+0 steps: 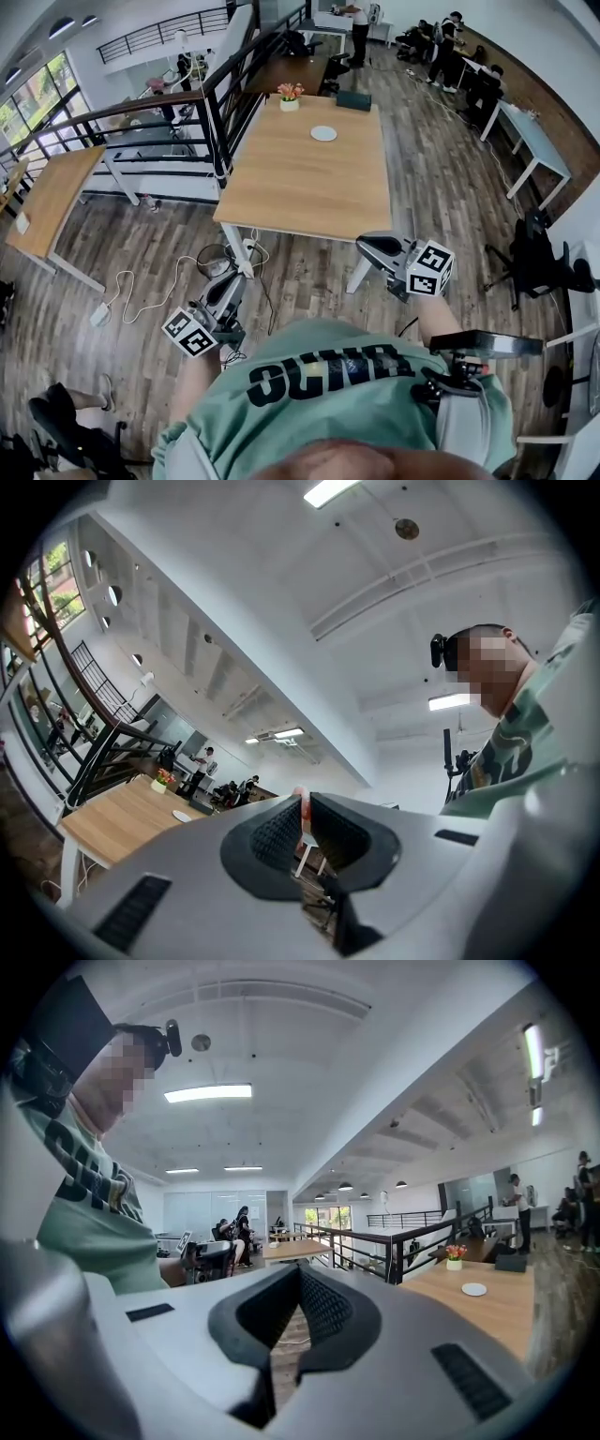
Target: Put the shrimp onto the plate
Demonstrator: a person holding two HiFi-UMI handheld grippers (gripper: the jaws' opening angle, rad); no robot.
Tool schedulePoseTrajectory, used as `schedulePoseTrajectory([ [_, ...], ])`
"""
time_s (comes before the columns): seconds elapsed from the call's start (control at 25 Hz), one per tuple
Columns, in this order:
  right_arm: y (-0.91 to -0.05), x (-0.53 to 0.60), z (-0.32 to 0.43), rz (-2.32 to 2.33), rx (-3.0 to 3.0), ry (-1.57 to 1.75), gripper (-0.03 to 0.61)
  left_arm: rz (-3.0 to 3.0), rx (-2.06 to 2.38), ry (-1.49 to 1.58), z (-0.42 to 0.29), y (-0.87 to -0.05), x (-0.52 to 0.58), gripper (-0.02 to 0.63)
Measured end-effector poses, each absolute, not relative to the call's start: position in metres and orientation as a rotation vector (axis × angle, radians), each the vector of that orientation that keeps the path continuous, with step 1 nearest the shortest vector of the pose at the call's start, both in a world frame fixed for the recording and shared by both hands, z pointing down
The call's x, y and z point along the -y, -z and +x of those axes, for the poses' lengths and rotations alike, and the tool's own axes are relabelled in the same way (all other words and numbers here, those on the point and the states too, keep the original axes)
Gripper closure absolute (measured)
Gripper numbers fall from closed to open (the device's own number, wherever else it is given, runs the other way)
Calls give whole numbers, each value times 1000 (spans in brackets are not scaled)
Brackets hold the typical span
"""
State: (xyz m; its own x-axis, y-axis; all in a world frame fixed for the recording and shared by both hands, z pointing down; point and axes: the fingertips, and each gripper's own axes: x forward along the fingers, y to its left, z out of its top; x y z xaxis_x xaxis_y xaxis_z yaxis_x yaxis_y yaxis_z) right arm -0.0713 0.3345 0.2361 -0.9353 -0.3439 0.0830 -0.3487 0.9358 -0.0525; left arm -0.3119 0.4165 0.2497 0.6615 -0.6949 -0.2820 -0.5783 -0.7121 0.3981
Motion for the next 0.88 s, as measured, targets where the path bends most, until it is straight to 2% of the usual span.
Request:
schedulePoseTrajectory([
  [0.36,-248,-296,-92,418,3022,-145,571,2547,1097,604,-324,-263,-391,583],
  [0.88,-269,-151,-14,210,3122,-259,571,2496,1291,574,-224,-251,-286,583],
])
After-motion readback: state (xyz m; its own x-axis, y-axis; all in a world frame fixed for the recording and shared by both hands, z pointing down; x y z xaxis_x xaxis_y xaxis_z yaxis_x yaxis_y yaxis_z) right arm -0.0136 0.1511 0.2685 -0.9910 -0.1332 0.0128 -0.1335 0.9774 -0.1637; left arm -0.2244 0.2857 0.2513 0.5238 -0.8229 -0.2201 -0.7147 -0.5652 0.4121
